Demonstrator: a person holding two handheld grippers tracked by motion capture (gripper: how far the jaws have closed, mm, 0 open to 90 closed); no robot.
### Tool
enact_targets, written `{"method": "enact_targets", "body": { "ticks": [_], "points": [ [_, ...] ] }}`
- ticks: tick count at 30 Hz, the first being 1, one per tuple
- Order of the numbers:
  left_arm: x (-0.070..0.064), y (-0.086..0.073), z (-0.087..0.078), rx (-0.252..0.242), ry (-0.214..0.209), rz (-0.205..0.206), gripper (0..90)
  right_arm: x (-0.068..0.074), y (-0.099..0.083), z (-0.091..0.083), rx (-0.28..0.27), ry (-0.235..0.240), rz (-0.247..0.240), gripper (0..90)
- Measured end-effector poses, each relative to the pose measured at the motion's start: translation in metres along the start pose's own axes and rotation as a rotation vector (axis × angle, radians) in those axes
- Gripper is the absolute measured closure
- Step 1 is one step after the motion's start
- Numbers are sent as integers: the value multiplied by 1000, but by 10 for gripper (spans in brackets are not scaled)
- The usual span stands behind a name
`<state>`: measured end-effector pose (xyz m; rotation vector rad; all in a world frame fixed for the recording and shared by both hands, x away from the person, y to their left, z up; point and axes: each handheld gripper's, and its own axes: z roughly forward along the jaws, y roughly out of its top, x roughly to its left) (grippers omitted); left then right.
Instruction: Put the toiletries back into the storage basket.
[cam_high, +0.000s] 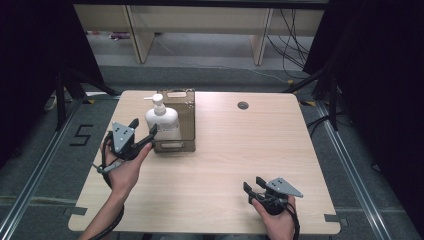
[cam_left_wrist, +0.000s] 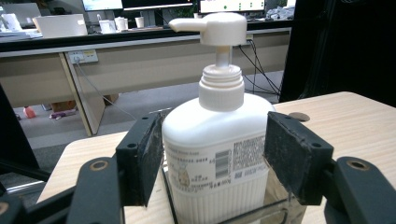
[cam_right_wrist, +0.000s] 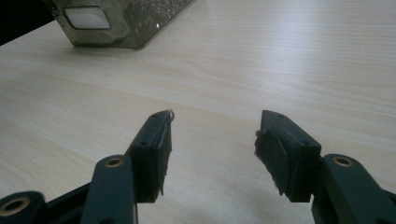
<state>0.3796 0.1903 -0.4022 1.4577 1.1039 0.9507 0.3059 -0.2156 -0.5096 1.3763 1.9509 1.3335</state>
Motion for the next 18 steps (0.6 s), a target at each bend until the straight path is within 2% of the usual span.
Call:
{"method": "enact_targets", "body": {
  "ticks": [2, 11, 18],
  "points": [
    [1, -4, -3, 2, -4, -3, 368, -1, 0, 0, -2, -10, -16, 452],
    [7, -22, -14, 19, -6, 15, 366, -2, 0, 0, -10, -12, -24, 452],
    [12, -42, -22, 32, 0, 9, 365, -1, 0, 0, -4, -17, -25, 450]
  ]
}}
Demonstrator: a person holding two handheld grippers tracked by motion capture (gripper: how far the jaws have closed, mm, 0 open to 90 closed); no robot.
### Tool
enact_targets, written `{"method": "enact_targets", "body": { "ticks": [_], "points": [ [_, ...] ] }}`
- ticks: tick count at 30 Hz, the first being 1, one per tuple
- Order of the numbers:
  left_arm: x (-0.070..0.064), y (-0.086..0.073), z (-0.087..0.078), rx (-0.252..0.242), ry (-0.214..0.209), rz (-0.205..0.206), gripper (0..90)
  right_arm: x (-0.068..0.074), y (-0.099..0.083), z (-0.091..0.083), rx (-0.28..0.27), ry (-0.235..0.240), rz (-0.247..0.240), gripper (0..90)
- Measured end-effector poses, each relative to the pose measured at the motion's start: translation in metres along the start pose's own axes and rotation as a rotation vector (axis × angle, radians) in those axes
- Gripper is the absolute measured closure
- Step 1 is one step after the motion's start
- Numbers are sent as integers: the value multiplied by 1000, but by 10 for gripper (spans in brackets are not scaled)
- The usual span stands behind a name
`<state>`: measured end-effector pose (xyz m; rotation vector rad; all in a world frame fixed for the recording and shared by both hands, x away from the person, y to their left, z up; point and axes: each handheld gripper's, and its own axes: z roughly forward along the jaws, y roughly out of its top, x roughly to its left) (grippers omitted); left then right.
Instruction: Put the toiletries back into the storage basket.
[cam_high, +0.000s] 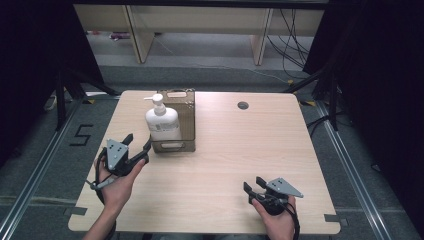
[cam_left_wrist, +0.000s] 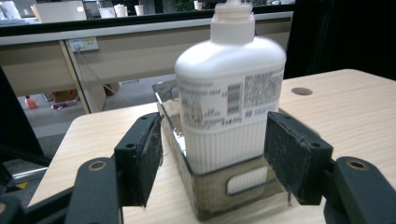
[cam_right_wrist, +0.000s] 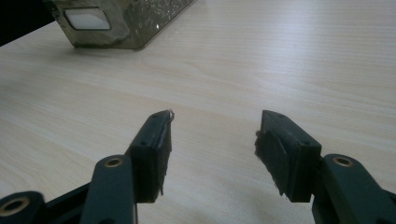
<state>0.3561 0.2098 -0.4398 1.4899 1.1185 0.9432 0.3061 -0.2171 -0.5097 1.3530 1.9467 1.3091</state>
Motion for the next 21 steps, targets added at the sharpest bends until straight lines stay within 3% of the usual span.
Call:
{"method": "enact_targets", "body": {
  "ticks": [5, 8, 15, 17, 18, 21],
  "points": [
    [4, -14, -3, 20, 12, -3, 367, 2, 0, 0, 3, 1, 21, 450],
    [8, -23, -4, 25, 21, 2, 369, 0, 0, 0, -6, -2, -8, 450],
    [17, -42, -5, 49, 30, 5, 367, -1, 0, 0, -2, -5, -11, 446],
    [19, -48, -4, 56, 33, 2, 367, 2, 0, 0, 4, -4, 22, 445],
    [21, -51, -4, 64, 34, 1, 367, 0, 0, 1, -3, -6, -12, 444],
    [25, -60, -1, 73, 33, 0, 366, -1, 0, 0, -2, -6, -13, 444]
  ]
}}
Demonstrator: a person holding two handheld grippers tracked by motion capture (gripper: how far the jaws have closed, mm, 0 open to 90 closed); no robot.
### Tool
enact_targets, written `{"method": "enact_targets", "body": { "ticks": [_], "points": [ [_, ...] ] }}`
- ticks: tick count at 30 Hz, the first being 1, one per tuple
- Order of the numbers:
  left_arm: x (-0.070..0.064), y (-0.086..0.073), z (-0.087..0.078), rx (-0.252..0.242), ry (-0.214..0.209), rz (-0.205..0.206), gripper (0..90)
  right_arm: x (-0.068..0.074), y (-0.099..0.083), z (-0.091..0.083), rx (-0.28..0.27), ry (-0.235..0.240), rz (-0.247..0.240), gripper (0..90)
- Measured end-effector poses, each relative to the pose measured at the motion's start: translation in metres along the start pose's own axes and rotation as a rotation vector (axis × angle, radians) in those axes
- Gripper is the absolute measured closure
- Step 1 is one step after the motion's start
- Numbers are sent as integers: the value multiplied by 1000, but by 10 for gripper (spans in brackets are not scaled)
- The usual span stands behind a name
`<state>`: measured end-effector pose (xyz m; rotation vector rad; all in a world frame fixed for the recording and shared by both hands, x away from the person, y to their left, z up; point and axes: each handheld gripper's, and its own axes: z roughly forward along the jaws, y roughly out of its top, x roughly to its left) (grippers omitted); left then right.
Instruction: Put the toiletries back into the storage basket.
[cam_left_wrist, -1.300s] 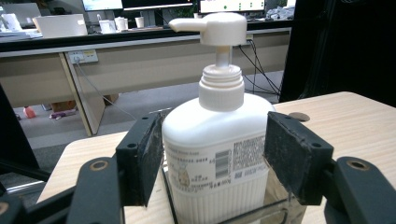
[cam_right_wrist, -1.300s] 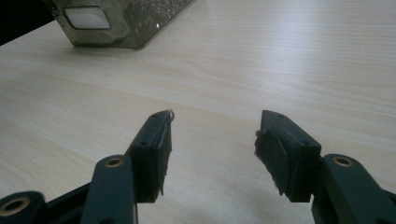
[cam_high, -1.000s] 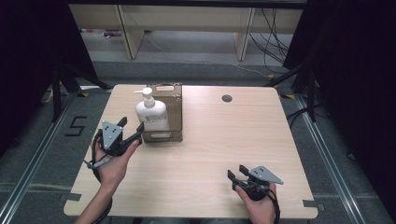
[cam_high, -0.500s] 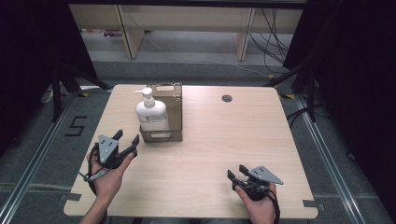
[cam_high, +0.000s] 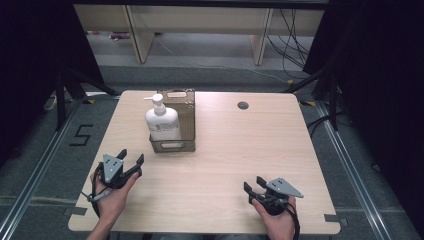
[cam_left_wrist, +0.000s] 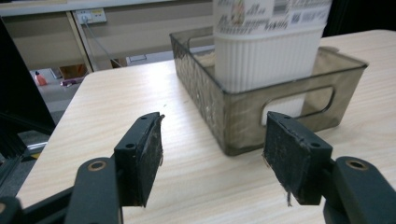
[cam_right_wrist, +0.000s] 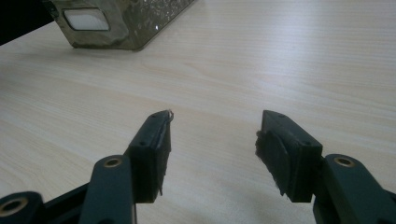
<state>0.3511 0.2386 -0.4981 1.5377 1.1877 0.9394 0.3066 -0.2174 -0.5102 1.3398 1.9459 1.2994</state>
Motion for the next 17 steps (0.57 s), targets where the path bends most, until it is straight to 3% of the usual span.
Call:
{"method": "enact_targets", "body": {
  "ticks": [2, 3, 9, 14, 15, 17],
  "points": [
    [4, -6, 3, 4, -2, -4, 364, 0, 0, 0, 1, 2, 1, 444],
    [6, -8, 4, 10, 0, -3, 362, 2, 0, 0, 6, 4, 32, 444],
    [11, -19, 7, 16, 7, -4, 360, 0, 0, 0, -5, 11, 1, 443],
    [13, -25, 7, 30, 11, -30, 358, 2, -1, 0, 5, 25, 28, 443],
    [13, -25, 7, 28, 13, -28, 358, 0, -1, 0, 2, 24, 0, 442],
    [13, -25, 7, 29, 14, -30, 358, 0, -1, 1, 0, 23, 0, 442]
  ]
}}
